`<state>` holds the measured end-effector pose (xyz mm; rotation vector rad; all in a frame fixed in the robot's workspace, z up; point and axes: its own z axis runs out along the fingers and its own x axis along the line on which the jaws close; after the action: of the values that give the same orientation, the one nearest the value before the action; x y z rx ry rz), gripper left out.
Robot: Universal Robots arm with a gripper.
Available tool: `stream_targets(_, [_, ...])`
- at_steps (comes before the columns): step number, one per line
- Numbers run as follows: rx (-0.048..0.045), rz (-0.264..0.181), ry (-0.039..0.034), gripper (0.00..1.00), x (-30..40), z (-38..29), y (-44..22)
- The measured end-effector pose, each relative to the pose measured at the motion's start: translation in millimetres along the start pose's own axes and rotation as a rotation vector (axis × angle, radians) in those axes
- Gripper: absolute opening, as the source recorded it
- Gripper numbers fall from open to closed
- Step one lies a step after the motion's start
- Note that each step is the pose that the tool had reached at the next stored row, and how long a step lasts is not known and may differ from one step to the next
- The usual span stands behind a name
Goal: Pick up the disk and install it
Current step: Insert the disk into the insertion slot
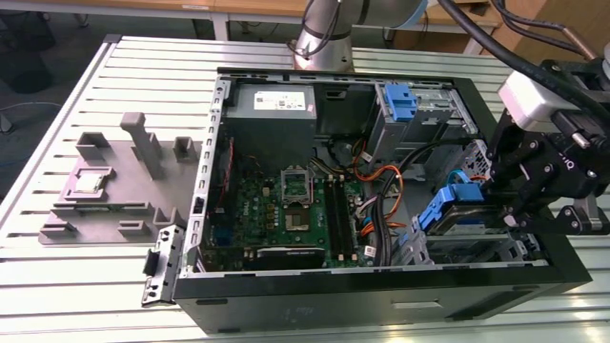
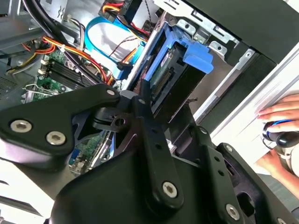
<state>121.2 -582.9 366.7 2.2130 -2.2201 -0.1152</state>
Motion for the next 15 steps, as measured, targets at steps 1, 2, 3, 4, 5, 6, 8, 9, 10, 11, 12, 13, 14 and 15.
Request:
stream_targets(1, [0.0000, 0.000, 0.0002, 0.42, 0.0, 0.0, 0.0])
stream_targets(2, [0.0000, 0.000, 0.0002, 0.42, 0.0, 0.0, 0.0])
stream_targets(3, [0.0000, 0.000, 0.0003, 0.42, 0.0, 0.0, 0.0])
stream_targets(4, [0.0000, 0.000, 0.0001, 0.42, 0.0, 0.2, 0.0])
stream_targets(5, [0.0000, 0.000, 0.0001, 0.42, 0.0, 0.2, 0.0])
stream_targets(6, [0.0000, 0.000, 0.0001, 0.42, 0.0, 0.3, 0.0])
stream_targets(8, [0.0000, 0.000, 0.0001, 0.42, 0.0, 0.4, 0.0])
stream_targets(9, [0.0000, 0.000, 0.0001, 0.42, 0.0, 0.4, 0.0])
stream_targets(10, [0.0000, 0.000, 0.0001, 0.42, 0.0, 0.5, 0.0])
stream_targets(11, [0.0000, 0.000, 0.0001, 0.43, 0.0, 0.6, 0.0])
stream_targets(12, [0.0000, 0.000, 0.0001, 0.43, 0.0, 0.6, 0.0])
stream_targets(13, [0.0000, 0.000, 0.0002, 0.49, 0.0, 0.6, 0.0])
stream_targets(14, [0.0000, 0.000, 0.0001, 0.49, 0.0, 0.7, -0.1])
stream_targets(15, [0.0000, 0.000, -0.0001, 0.49, 0.0, 0.8, 0.0])
